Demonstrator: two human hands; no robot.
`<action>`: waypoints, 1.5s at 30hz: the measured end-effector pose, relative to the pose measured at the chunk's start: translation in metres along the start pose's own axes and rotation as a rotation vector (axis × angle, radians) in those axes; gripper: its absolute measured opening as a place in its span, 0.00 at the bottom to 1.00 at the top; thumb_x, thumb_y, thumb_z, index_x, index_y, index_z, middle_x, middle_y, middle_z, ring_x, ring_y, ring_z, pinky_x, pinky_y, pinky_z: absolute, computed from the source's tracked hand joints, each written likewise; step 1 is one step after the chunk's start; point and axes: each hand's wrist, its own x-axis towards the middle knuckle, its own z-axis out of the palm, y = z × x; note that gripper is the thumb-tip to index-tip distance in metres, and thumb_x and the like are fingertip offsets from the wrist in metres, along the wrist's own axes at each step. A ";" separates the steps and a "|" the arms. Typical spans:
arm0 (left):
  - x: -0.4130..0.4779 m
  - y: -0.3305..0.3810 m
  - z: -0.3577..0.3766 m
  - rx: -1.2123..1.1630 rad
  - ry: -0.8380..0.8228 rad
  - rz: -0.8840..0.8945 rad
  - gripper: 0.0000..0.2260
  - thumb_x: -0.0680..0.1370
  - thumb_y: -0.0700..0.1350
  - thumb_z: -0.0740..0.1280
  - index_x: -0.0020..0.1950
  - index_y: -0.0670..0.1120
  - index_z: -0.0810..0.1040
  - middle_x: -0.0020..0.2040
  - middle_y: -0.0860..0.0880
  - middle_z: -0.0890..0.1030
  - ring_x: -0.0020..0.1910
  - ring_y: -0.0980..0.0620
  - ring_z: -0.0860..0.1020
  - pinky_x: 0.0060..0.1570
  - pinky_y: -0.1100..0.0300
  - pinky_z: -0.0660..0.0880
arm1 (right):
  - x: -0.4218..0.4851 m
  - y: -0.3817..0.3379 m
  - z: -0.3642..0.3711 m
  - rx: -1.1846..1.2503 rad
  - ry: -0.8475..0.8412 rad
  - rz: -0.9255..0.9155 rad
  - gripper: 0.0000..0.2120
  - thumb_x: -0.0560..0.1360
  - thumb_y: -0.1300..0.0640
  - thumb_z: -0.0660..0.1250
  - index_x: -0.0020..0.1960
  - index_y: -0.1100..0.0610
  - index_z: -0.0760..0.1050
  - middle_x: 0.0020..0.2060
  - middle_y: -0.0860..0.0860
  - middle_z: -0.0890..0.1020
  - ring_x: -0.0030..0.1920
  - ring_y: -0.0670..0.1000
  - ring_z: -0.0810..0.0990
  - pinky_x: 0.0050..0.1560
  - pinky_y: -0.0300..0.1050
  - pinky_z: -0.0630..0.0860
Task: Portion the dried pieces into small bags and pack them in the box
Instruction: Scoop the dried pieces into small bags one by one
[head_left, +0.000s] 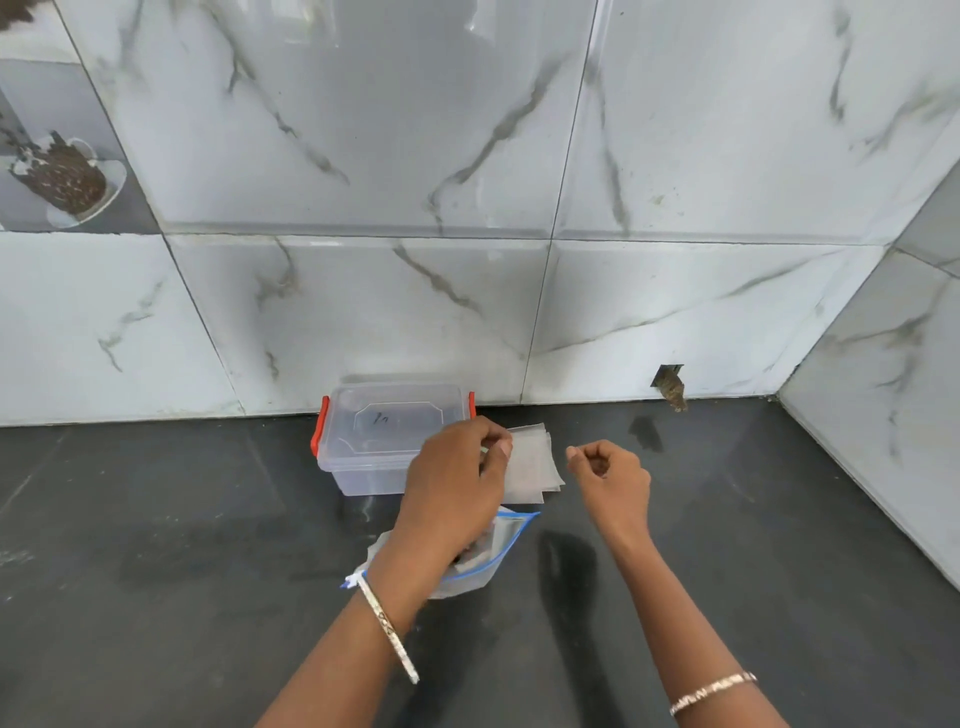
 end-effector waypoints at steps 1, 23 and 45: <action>0.014 -0.004 0.003 0.083 -0.111 -0.047 0.11 0.85 0.47 0.60 0.63 0.49 0.80 0.61 0.50 0.82 0.60 0.50 0.79 0.60 0.54 0.74 | 0.008 0.003 0.007 -0.037 -0.026 0.020 0.06 0.76 0.53 0.69 0.42 0.53 0.82 0.35 0.47 0.84 0.40 0.48 0.82 0.44 0.43 0.74; 0.080 -0.045 0.025 -0.155 -0.327 -0.265 0.16 0.84 0.50 0.62 0.72 0.51 0.73 0.66 0.49 0.79 0.63 0.49 0.79 0.68 0.53 0.73 | 0.025 -0.009 0.037 -0.010 -0.086 0.047 0.09 0.68 0.53 0.79 0.36 0.53 0.80 0.30 0.46 0.81 0.31 0.44 0.77 0.33 0.37 0.71; 0.023 -0.034 -0.030 -0.061 0.070 -0.015 0.12 0.78 0.36 0.71 0.45 0.53 0.88 0.47 0.56 0.85 0.46 0.58 0.82 0.45 0.69 0.73 | -0.025 -0.054 -0.002 0.230 -0.230 -0.244 0.10 0.76 0.48 0.70 0.41 0.52 0.84 0.35 0.42 0.85 0.34 0.39 0.78 0.36 0.29 0.70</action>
